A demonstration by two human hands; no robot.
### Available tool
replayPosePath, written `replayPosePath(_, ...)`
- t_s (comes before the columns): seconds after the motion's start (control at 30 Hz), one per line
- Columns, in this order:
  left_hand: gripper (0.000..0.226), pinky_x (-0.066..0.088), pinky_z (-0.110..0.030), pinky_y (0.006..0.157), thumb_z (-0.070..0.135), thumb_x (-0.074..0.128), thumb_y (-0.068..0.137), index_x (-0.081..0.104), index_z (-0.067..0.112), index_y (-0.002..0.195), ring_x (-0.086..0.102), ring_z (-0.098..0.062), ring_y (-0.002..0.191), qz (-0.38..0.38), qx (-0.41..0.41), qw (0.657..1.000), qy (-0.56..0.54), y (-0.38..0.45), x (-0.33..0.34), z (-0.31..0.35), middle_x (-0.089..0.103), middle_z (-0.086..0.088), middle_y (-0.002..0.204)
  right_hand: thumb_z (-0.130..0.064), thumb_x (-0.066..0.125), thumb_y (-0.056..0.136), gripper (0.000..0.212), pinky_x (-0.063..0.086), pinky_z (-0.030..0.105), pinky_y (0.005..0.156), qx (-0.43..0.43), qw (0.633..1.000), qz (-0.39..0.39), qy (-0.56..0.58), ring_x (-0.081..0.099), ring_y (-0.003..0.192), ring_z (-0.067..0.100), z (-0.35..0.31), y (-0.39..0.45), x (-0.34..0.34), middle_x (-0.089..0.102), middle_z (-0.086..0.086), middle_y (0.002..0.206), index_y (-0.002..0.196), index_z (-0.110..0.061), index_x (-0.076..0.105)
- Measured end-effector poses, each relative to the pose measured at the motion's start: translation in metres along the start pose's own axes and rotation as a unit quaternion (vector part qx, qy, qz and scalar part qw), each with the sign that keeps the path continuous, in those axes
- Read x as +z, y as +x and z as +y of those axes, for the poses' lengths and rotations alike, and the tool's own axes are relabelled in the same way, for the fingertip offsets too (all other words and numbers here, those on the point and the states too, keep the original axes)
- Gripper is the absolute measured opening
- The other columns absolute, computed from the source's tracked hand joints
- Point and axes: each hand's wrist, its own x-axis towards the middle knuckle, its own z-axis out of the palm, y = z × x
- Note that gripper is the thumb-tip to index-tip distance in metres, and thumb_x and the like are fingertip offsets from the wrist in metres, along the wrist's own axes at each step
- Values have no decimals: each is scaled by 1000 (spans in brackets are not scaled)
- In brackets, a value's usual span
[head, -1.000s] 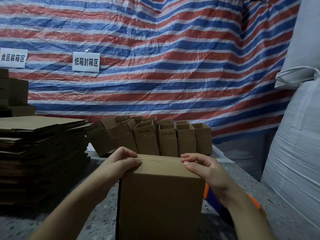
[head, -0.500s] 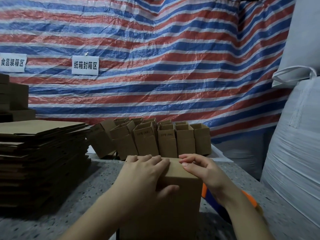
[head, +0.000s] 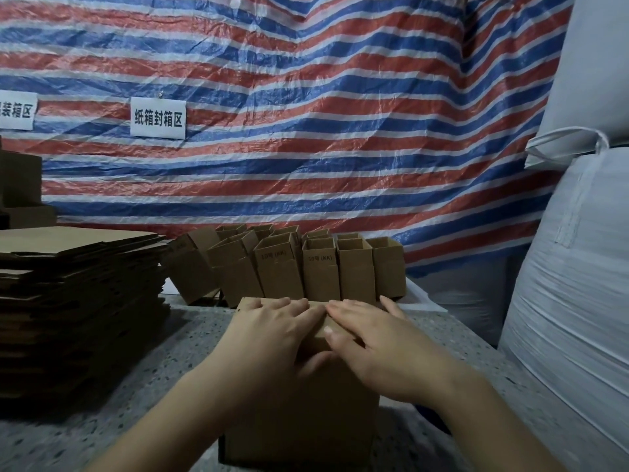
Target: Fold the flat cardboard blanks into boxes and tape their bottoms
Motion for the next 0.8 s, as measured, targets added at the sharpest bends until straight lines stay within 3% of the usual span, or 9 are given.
replayPosePath(0.1, 89, 27, -40, 117, 79, 0, 75, 17, 39, 153, 29, -14, 146, -16, -2, 1000, -9, 1, -2, 0, 31, 11, 158, -63, 15, 97, 64, -1, 40, 124, 18, 998, -10, 64, 15, 137, -11, 1, 4, -9, 28, -21, 161, 155, -39, 27)
replayPosePath(0.2, 83, 27, -41, 116, 79, 3, 76, 16, 43, 150, 33, -14, 143, -9, -1, 1000, -22, 1, -2, 0, 34, 12, 157, -56, 24, 104, 54, 26, 42, 120, 83, 986, 79, 125, 32, 141, 5, 20, 8, -12, 40, -14, 154, 151, -34, 38)
replayPosePath(0.23, 82, 28, -41, 115, 80, 2, 76, 17, 44, 148, 35, -14, 141, -2, 1, 1000, -25, 0, -1, 0, 36, 12, 155, -52, 28, 105, 48, 36, 41, 114, 108, 984, 109, 95, 43, 134, 10, 30, 9, -13, 48, -11, 146, 144, -31, 47)
replayPosePath(0.3, 86, 29, -41, 113, 82, -4, 72, 21, 46, 146, 38, -13, 139, 11, 1, 1000, -27, -1, 0, 0, 39, 13, 152, -43, 35, 105, 33, 51, 37, 87, 172, 979, 113, 13, 59, 98, 13, 53, 9, -13, 63, -5, 111, 107, -26, 63)
replayPosePath(0.33, 89, 30, -41, 113, 82, -6, 69, 23, 46, 146, 38, -13, 139, 15, 0, 999, -28, -1, 0, 0, 40, 13, 152, -41, 37, 104, 32, 50, 34, 73, 212, 973, 89, -22, 57, 81, 12, 65, 8, -10, 62, -3, 92, 89, -24, 60)
replayPosePath(0.4, 92, 31, -41, 113, 83, -7, 68, 26, 46, 146, 38, -13, 140, 23, -2, 999, -31, -1, 1, -1, 41, 13, 152, -45, 43, 100, 35, 46, 31, 62, 293, 953, 5, -72, 55, 70, 13, 87, 5, 0, 58, -2, 78, 77, -22, 55)
replayPosePath(0.5, 92, 31, -41, 111, 84, -6, 69, 29, 46, 145, 40, -13, 138, 36, -4, 999, -36, -1, 3, 0, 44, 13, 150, -63, 46, 94, 47, 54, 32, 77, 360, 922, -88, -112, 62, 85, 15, 106, -1, 22, 63, -1, 89, 97, -21, 64)
replayPosePath(0.67, 91, 30, -40, 111, 84, -4, 70, 27, 45, 146, 39, -12, 139, 42, -6, 998, -40, 0, 5, 0, 43, 14, 150, -68, 52, 91, 56, 54, 31, 86, 379, 914, -95, -113, 63, 99, 18, 113, -9, 53, 65, 0, 109, 116, -19, 62)
replayPosePath(0.8, 85, 31, -39, 111, 84, 2, 75, 27, 44, 146, 40, -11, 138, 48, -2, 998, -36, 0, 7, -1, 43, 15, 149, -61, 55, 93, 38, 45, 27, 64, 351, 926, -62, -125, 59, 82, 14, 112, -17, 62, 59, -4, 89, 92, -23, 58)
